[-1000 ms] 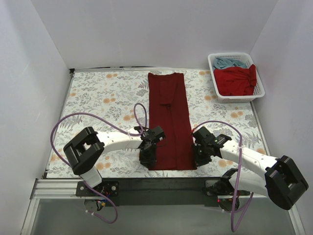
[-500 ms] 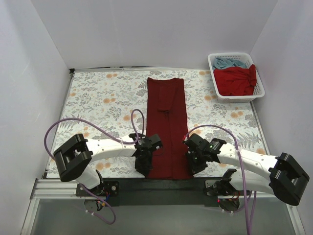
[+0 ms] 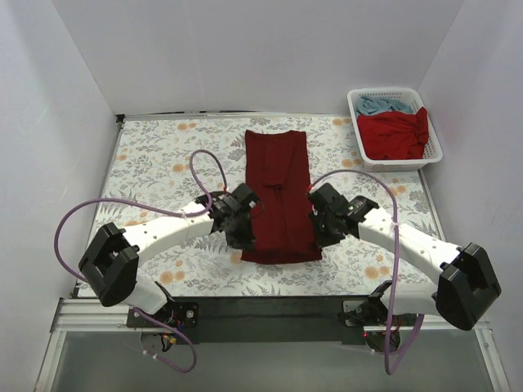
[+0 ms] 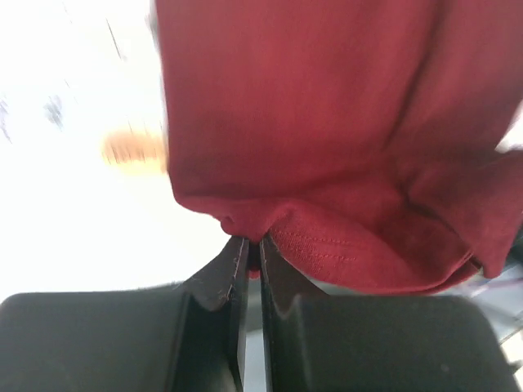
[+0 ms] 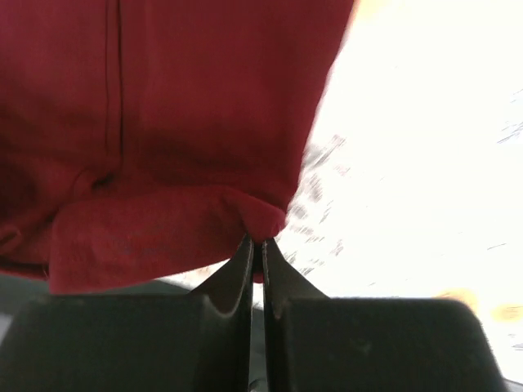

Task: Fold and stack the t-shirts
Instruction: Fold the tshirt

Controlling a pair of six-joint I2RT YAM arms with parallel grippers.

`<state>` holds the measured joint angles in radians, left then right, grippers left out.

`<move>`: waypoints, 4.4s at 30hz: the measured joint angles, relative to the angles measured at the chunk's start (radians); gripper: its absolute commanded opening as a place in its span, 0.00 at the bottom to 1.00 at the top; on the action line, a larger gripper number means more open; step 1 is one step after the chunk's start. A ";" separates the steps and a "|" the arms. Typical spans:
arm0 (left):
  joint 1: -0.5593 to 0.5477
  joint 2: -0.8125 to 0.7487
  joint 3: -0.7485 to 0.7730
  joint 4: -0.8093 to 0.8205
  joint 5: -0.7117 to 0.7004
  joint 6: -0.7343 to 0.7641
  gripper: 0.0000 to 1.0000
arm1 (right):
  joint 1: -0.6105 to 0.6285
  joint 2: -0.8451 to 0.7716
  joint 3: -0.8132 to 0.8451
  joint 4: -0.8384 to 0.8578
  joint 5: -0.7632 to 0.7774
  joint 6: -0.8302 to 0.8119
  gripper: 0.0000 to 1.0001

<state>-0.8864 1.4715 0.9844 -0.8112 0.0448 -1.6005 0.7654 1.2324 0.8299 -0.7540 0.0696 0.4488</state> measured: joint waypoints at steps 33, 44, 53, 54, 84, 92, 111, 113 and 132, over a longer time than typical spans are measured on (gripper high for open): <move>0.420 0.424 0.408 0.329 -0.006 0.325 0.00 | -0.354 0.591 0.640 0.071 -0.007 -0.322 0.01; 0.439 0.523 0.423 0.375 0.017 0.354 0.28 | -0.385 0.709 0.649 0.129 -0.042 -0.322 0.17; 0.439 0.473 0.394 0.382 -0.005 0.372 0.48 | -0.385 0.684 0.639 0.140 -0.044 -0.315 0.25; 0.438 0.455 0.383 0.382 -0.005 0.369 0.48 | -0.383 0.666 0.628 0.150 -0.043 -0.313 0.26; 0.229 0.265 0.010 0.505 -0.015 0.207 0.31 | -0.260 0.803 0.599 0.454 -0.146 -0.241 0.28; 0.218 0.159 -0.105 0.489 0.008 0.156 0.31 | -0.285 0.903 0.776 0.479 -0.177 -0.243 0.29; 0.232 -0.113 -0.322 0.711 0.049 -0.013 0.28 | -0.430 0.200 -0.213 1.050 -0.688 0.027 0.42; 0.239 -0.092 -0.360 0.743 0.059 -0.038 0.26 | -0.439 0.234 -0.274 1.141 -0.735 0.064 0.41; 0.368 -0.249 -0.597 0.837 0.128 -0.245 0.23 | -0.566 0.249 -0.562 1.552 -0.909 0.360 0.43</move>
<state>-0.5186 1.2228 0.3878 0.0254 0.1730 -1.8458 0.1997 1.4811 0.2676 0.7979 -0.8398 0.8089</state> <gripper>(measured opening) 0.220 0.421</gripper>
